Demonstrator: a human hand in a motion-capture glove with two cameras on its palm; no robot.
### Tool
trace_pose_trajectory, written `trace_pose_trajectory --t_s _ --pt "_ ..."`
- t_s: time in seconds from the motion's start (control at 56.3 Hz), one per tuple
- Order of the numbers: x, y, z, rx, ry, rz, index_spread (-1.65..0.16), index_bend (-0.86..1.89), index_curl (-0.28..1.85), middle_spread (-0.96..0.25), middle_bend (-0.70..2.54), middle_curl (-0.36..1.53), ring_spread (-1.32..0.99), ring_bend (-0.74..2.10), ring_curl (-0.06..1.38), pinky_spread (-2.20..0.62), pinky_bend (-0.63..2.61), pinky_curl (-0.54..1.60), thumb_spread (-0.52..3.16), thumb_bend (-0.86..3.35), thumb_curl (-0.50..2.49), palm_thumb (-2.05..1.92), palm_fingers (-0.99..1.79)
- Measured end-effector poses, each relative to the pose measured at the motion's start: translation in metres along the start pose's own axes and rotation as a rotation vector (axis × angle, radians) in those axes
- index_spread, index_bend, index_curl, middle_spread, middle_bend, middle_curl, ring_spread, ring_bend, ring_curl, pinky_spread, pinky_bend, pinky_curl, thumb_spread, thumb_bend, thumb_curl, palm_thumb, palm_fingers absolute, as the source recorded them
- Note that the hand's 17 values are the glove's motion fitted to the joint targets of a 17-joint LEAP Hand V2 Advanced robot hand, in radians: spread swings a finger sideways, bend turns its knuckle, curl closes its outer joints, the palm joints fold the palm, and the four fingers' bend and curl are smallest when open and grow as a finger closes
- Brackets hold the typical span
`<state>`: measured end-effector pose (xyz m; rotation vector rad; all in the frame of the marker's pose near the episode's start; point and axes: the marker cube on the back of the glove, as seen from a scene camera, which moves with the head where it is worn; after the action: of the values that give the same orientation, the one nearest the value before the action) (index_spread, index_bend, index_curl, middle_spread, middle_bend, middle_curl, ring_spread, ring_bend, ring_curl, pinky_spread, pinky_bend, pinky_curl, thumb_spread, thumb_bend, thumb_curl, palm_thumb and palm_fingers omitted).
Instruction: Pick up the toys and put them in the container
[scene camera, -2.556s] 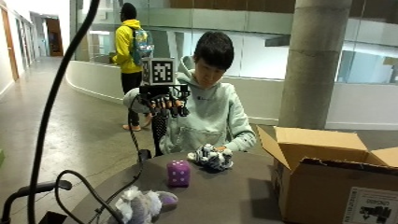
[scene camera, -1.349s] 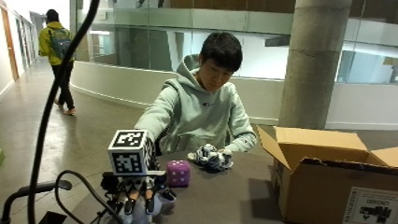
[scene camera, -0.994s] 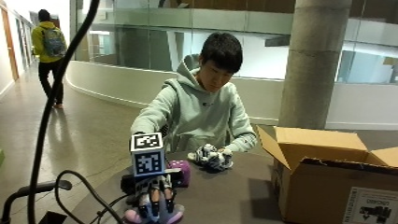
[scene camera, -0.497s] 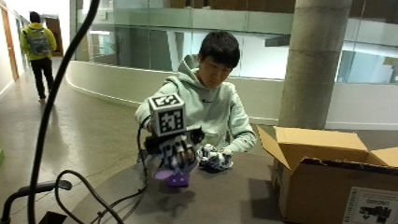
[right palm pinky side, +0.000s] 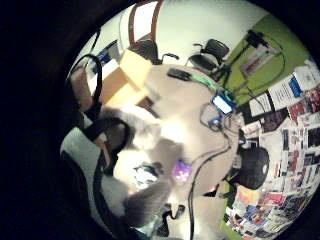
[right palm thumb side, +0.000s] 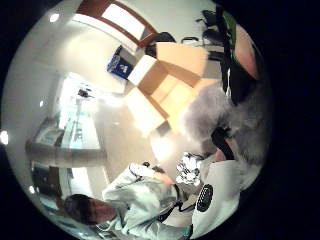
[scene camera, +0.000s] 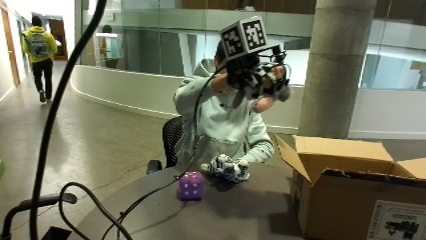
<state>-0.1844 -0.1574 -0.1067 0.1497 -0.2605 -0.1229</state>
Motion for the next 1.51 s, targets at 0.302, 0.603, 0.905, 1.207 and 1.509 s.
trace_pose_trajectory --t_s 0.302,0.603,0.905,1.207,1.509 --pt "-0.093 -0.051 0.060 -0.052 -0.093 -0.140 -0.33 0.24 0.69 -0.17 0.30 0.53 -0.27 0.55 0.62 -0.21 1.26 0.50 0.62 0.12 0.87 0.47 -0.62" --pt "-0.041 -0.010 0.058 -0.020 0.007 -0.176 -0.32 0.13 0.42 -0.04 0.11 0.34 -0.04 0.12 0.35 0.01 0.88 0.34 1.12 -0.02 0.55 0.14 -0.34" --pt "0.072 0.120 0.061 -0.189 0.052 -0.136 -0.32 0.17 0.38 -0.03 0.13 0.28 -0.02 0.14 0.28 0.04 0.78 0.30 1.29 -0.01 0.42 0.15 -0.19" --pt "0.206 0.236 0.185 -0.510 0.215 0.089 -0.31 0.15 0.35 -0.04 0.16 0.27 -0.02 0.19 0.27 0.05 0.78 0.31 1.32 -0.02 0.35 0.11 -0.10" --pt "0.256 0.273 0.189 -0.549 0.199 0.232 -0.31 0.16 0.34 -0.04 0.19 0.29 -0.04 0.31 0.31 0.03 0.91 0.35 1.34 0.04 0.35 0.27 0.12"
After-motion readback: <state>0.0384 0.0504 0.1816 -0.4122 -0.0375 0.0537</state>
